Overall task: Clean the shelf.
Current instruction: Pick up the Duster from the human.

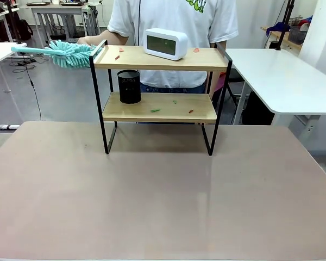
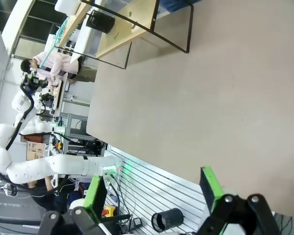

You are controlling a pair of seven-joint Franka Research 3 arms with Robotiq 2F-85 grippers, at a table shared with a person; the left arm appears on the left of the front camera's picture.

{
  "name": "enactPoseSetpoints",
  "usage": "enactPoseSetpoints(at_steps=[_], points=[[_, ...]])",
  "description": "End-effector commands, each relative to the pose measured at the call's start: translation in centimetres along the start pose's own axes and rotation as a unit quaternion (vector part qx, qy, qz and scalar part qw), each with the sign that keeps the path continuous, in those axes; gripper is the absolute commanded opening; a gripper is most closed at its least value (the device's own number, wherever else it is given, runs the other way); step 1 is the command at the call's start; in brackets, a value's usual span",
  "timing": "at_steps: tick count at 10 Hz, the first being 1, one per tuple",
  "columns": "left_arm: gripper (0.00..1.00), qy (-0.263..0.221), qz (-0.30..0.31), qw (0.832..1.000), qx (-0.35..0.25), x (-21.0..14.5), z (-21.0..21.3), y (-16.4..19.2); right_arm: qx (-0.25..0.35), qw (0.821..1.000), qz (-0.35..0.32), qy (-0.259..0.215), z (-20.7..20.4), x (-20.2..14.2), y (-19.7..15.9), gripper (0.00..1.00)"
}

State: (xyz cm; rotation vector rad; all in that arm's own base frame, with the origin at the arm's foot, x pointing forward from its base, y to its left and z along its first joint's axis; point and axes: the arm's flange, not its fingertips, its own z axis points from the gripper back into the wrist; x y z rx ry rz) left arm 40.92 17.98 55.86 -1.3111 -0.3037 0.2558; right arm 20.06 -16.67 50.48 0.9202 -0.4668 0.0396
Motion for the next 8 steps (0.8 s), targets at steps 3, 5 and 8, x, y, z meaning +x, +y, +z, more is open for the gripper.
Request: enactPoseSetpoints(at_steps=[3,5,8], points=[[1.0,-0.009,0.052,0.998,-0.029,6.6,-4.5,-1.5,0.009,1.0,0.013,-0.006,0.1,0.1,0.0,1.0],[1.0,0.002,0.061,0.997,-0.041,8.2,-7.9,-2.1,0.009,1.0,0.013,-0.006,0.1,0.1,0.0,1.0],[1.0,0.039,0.06,0.997,-0.03,7.4,-11.2,-1.7,0.009,1.0,0.013,-0.006,0.1,0.1,0.0,1.0]])
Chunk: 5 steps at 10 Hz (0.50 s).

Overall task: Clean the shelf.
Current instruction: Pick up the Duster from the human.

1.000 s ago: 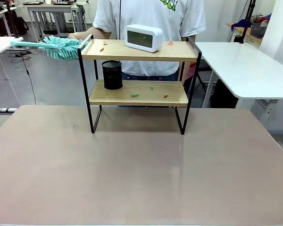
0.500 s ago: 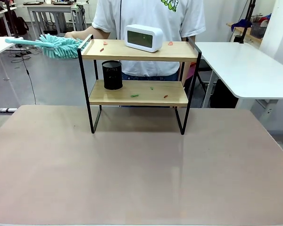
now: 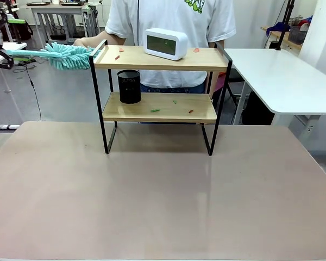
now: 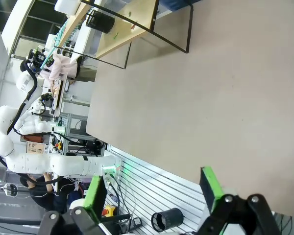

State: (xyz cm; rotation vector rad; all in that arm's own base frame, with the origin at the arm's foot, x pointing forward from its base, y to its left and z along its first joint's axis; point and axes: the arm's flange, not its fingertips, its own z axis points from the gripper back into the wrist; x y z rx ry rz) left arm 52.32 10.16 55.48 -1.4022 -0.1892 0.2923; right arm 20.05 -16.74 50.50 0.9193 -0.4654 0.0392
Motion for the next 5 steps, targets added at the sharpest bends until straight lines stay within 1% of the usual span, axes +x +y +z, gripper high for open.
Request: enactPoseSetpoints(at_steps=[1,5], points=[[1.0,0.008,0.005,1.0,0.011,-0.7,-0.3,0.3,0.01,1.0,0.014,-0.007,0.0,0.1,0.0,1.0],[1.0,0.013,-0.013,0.999,0.031,-2.0,-1.1,0.4,0.01,1.0,0.014,-0.007,0.0,0.1,0.0,1.0]])
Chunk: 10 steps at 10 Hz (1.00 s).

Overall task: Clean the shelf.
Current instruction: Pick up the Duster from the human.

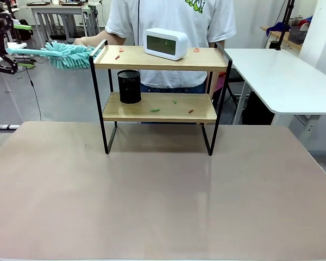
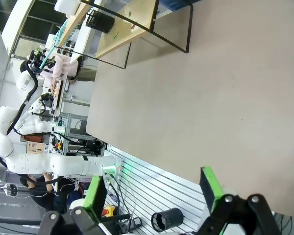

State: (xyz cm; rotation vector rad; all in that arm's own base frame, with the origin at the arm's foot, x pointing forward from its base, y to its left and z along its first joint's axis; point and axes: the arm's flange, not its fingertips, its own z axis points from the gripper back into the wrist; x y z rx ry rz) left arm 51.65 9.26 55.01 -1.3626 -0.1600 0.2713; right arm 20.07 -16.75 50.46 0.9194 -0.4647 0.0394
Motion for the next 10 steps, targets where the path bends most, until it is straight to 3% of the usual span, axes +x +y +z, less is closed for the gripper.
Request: enactPoseSetpoints(at_steps=[1,4,5,8,10], points=[[1.0,0.0,-0.013,1.0,0.014,-1.27,-0.7,0.07,0.009,1.0,0.014,-0.007,0.02,0.12,0.05,1.0],[0.12,0.003,-0.034,0.999,0.034,-1.83,-1.34,-0.15,0.009,1.0,0.014,-0.007,0.02,0.12,0.05,1.0],[0.0,0.007,-0.037,0.999,0.034,-1.98,-1.4,-0.22,0.009,1.0,0.014,-0.007,0.02,0.12,0.05,1.0],[0.04,-0.003,-0.042,0.998,0.039,-2.18,-1.46,-0.09,0.009,1.0,0.014,-0.007,0.02,0.12,0.05,1.0],[0.0,-0.009,-0.043,0.998,0.041,-2.23,-1.43,0.05,0.009,1.0,0.014,-0.007,0.02,0.12,0.05,1.0]])
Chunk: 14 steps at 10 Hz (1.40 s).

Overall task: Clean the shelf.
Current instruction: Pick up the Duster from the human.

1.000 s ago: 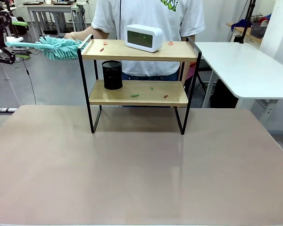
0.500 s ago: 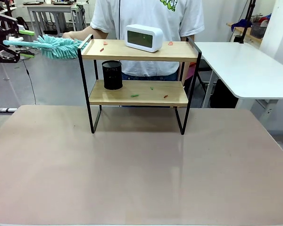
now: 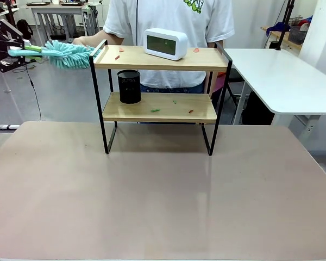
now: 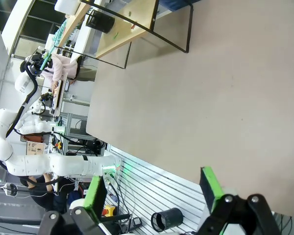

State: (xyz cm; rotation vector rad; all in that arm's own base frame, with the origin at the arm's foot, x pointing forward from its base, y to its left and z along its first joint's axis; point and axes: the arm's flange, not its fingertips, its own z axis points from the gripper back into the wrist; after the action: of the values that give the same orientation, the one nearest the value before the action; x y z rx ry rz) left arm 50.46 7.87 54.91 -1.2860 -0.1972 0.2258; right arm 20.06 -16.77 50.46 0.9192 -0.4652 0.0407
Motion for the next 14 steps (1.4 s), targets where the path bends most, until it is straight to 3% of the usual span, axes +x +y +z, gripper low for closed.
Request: enactPoseSetpoints(at_steps=[1,4,7,9,11,13,14], points=[[0.0,-0.006,-0.013,1.0,0.009,-0.8,-0.4,0.0,0.009,1.0,0.013,-0.007,0.0,0.1,0.1,1.0],[0.0,-0.005,-0.035,0.999,0.022,-2.1,0.7,-0.3,0.009,1.0,0.013,-0.007,0.0,0.1,0.1,1.0],[0.0,0.016,-0.122,0.992,0.042,-10.5,8.2,-1.3,0.009,1.0,0.013,-0.007,0.0,0.1,0.1,1.0],[0.0,0.021,-0.196,0.975,0.101,-18.8,13.3,1.8,0.009,1.0,0.013,-0.007,0.0,0.1,0.1,1.0],[0.0,0.066,-0.227,0.962,0.14,-23.9,15.1,6.3,0.009,1.0,0.013,-0.007,0.0,0.1,0.1,1.0],[0.0,0.108,-0.239,0.955,0.137,-25.6,15.1,9.8,0.009,1.0,0.013,-0.007,0.0,0.1,0.1,1.0],[0.0,0.09,-0.212,0.963,0.142,-24.8,14.6,10.6,0.009,1.0,0.013,-0.007,0.0,0.1,0.1,1.0]])
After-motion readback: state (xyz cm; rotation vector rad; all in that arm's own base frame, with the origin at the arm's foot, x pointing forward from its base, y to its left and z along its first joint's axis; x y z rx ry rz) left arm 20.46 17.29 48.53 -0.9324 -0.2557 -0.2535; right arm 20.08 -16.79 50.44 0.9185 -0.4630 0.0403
